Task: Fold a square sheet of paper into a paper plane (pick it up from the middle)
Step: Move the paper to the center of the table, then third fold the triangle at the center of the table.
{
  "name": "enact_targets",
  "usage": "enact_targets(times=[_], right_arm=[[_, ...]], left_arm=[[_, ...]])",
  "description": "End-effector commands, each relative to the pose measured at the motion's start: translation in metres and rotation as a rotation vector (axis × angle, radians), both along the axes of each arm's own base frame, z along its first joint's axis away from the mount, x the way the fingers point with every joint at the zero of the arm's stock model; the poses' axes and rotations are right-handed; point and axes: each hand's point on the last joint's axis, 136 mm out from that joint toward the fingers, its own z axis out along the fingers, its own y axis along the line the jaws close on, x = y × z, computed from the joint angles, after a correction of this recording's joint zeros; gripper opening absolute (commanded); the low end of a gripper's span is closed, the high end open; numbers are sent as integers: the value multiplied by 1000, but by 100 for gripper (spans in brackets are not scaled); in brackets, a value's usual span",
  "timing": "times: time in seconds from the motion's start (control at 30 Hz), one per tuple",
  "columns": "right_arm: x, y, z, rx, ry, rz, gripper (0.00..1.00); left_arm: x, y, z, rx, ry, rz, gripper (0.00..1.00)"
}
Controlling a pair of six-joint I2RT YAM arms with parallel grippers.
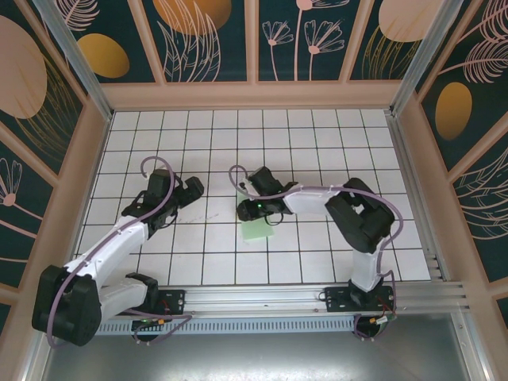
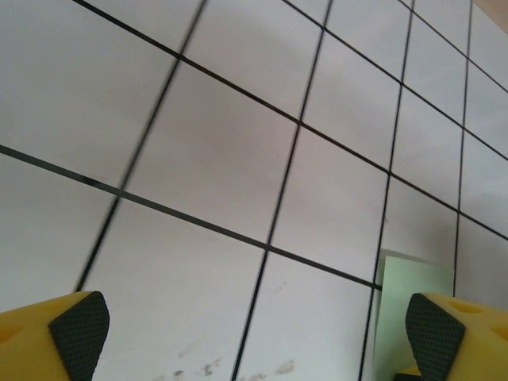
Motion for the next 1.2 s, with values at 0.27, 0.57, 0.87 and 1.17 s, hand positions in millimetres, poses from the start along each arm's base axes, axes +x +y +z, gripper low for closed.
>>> enact_targets(times=[0.27, 0.57, 0.87, 1.17], right_arm=[[10, -64, 95, 274, -19, -344, 52], [-5, -109, 69, 309, 99, -497, 58], [-13, -114, 47, 320, 180, -536, 58], [-21, -113, 29, 293, 240, -530, 56]], left_arm=[[9, -76, 10, -243, -53, -279, 58], [-6, -168, 4, -393, -15, -478, 27], [-11, -211, -48, -337, 131, -563, 11], [-16, -188, -104, -189, 246, -498, 3]])
